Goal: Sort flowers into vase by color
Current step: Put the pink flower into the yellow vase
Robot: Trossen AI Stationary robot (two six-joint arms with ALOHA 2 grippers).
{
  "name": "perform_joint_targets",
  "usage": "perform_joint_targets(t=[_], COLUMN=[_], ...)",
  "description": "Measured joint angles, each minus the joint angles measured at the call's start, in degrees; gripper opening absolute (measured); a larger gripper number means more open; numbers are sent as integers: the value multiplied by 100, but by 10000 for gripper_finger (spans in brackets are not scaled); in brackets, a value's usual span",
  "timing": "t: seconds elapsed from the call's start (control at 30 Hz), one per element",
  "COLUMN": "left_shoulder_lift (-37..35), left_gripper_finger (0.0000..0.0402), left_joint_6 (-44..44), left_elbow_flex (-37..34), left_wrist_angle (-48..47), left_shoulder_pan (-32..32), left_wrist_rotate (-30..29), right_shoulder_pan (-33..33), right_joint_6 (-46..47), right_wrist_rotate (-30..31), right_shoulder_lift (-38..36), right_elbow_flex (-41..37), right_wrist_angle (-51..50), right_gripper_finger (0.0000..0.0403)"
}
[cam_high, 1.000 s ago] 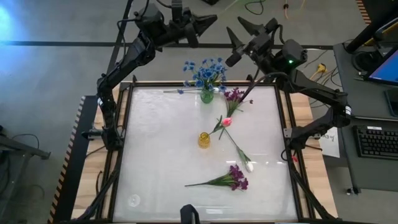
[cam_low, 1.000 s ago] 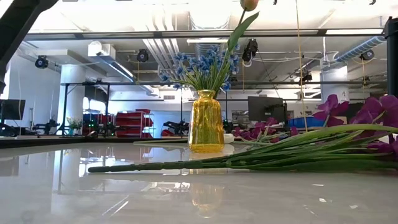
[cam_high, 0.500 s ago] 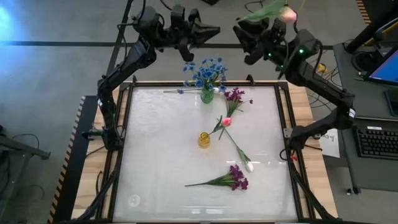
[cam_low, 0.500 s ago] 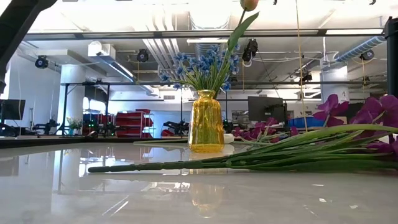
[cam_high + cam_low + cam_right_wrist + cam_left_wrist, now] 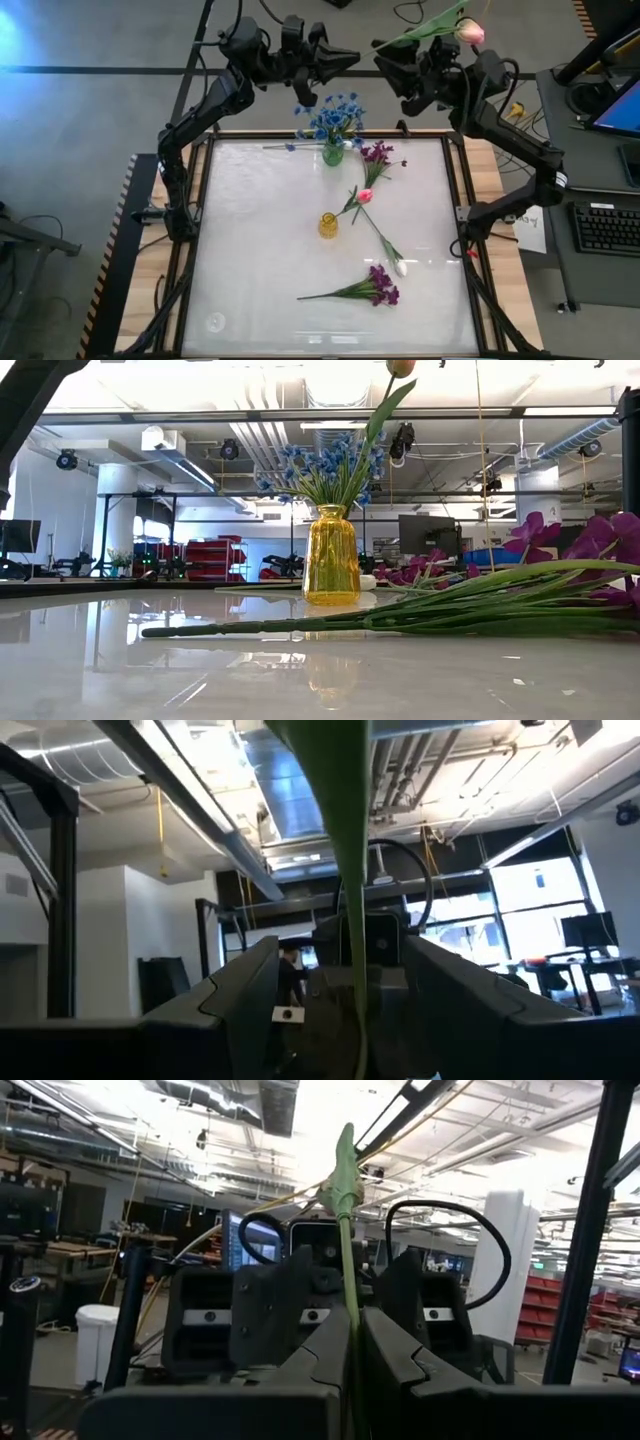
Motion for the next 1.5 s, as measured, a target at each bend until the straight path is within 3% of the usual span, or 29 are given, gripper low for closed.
perform_joint_targets(t=[0.2,0.43,0.63,0.9,1.07,1.17,1.37,1.5], left_shoulder_lift=[0,0,-8,-327,-680,-941,-1381,-1745], left_gripper_finger=[0,0,40,167,201,203,195,178], left_joint_6=[22,-341,-397,235,560,836,1344,1692], left_elbow_flex=[-4,-2,-2,-2,-2,-2,-2,-53], left_wrist_angle=[-173,-254,-553,-2404,-3505,-4012,-5103,-5495], left_shoulder_pan=[-86,-79,-56,-21,26,16,-265,-581], left_wrist_rotate=[-15,-27,274,439,426,431,302,271], right_shoulder_pan=[0,0,0,1,361,895,2179,2734], right_joint_6=[-158,-229,-247,-713,-846,-870,-968,-973], right_wrist_rotate=[205,199,149,-3,-92,411,2198,2696], right_shoulder_lift=[2,0,-143,-297,-243,-240,-150,27], right_elbow_flex=[0,0,65,1124,1796,1925,1738,1558], right_wrist_angle=[-4,-13,-831,-3736,-5451,-5706,-5803,-5777], right_gripper_finger=[170,25,10,9,9,9,9,9])
